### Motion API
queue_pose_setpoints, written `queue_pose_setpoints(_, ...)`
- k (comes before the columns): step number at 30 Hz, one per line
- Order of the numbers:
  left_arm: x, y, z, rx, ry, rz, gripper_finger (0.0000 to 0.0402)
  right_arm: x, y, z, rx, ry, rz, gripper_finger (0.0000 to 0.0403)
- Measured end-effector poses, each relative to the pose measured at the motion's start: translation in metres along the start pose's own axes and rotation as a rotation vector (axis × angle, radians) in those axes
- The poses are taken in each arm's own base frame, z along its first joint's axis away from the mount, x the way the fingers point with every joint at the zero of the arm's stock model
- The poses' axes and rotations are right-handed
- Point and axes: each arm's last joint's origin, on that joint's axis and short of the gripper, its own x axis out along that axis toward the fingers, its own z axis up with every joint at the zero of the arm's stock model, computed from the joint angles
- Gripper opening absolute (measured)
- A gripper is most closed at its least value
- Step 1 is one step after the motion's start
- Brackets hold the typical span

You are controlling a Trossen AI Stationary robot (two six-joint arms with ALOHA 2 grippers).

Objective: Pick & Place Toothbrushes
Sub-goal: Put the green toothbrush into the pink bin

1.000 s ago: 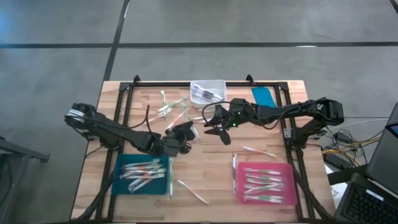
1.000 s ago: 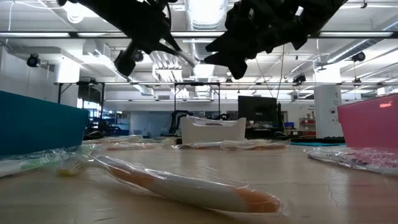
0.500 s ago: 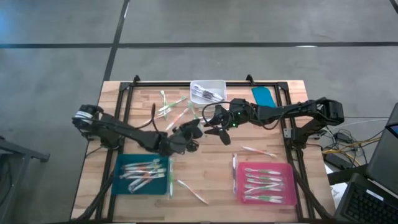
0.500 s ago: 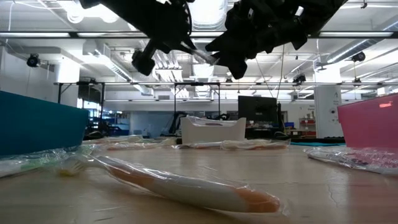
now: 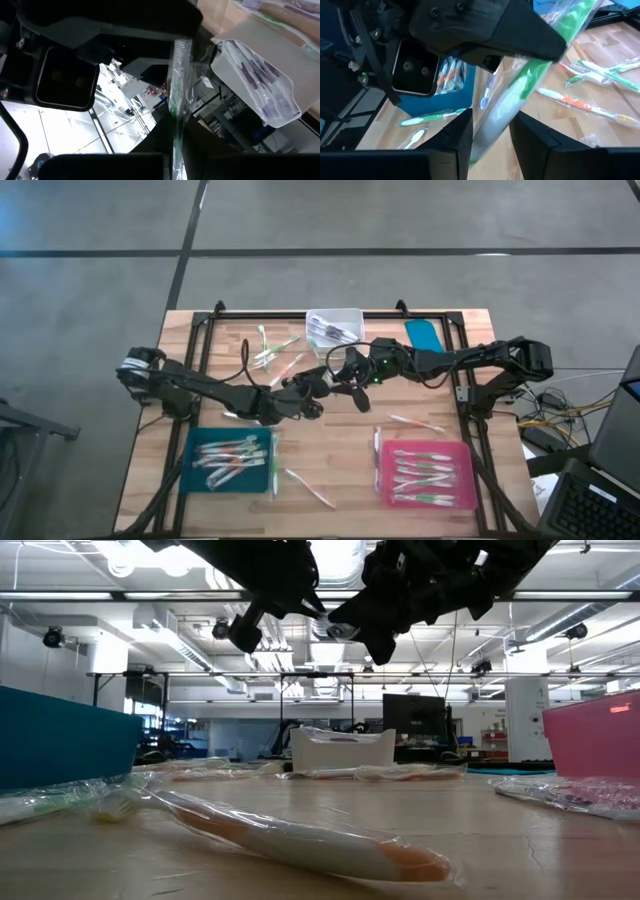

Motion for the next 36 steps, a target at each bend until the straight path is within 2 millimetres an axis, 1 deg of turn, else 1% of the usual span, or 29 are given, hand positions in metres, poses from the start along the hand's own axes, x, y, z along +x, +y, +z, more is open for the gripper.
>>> queue_pose_setpoints(9,0.0008,0.0010,-0.0009,0.044,0.004,0.007,0.0019,0.0000,-0.0025,0.0010,0.001,-0.027,-0.090,0.0079)
queue_pose_setpoints(14,0.0010,0.0009,-0.0011,0.046,0.006,0.005,0.0024,-0.0001,-0.0035,0.0004,-0.005,-0.026,-0.106,0.0050)
queue_pose_setpoints(16,0.0009,0.0008,-0.0011,0.039,0.005,0.006,0.0035,-0.0002,-0.0037,0.0003,-0.009,-0.024,-0.109,0.0038)
queue_pose_setpoints(19,0.0005,0.0011,-0.0007,-0.029,-0.005,0.010,0.0060,0.0000,-0.0038,0.0001,-0.016,-0.023,-0.112,0.0025)
queue_pose_setpoints(25,-0.0003,-0.0001,0.0012,-0.108,-0.034,0.010,0.0117,0.0000,-0.0038,0.0011,-0.026,-0.035,-0.130,0.0021)
queue_pose_setpoints(28,-0.0007,-0.0010,0.0013,-0.197,-0.019,0.005,0.0141,0.0001,-0.0037,0.0016,-0.026,-0.037,-0.129,0.0021)
queue_pose_setpoints(32,-0.0015,-0.0023,0.0018,-0.445,0.002,-0.007,0.0160,0.0000,-0.0044,0.0006,-0.031,-0.025,-0.136,0.0020)
queue_pose_setpoints(36,-0.0065,-0.0043,0.0053,-0.675,0.011,-0.021,0.0164,-0.0003,-0.0057,-0.0025,-0.032,0.002,-0.174,0.0020)
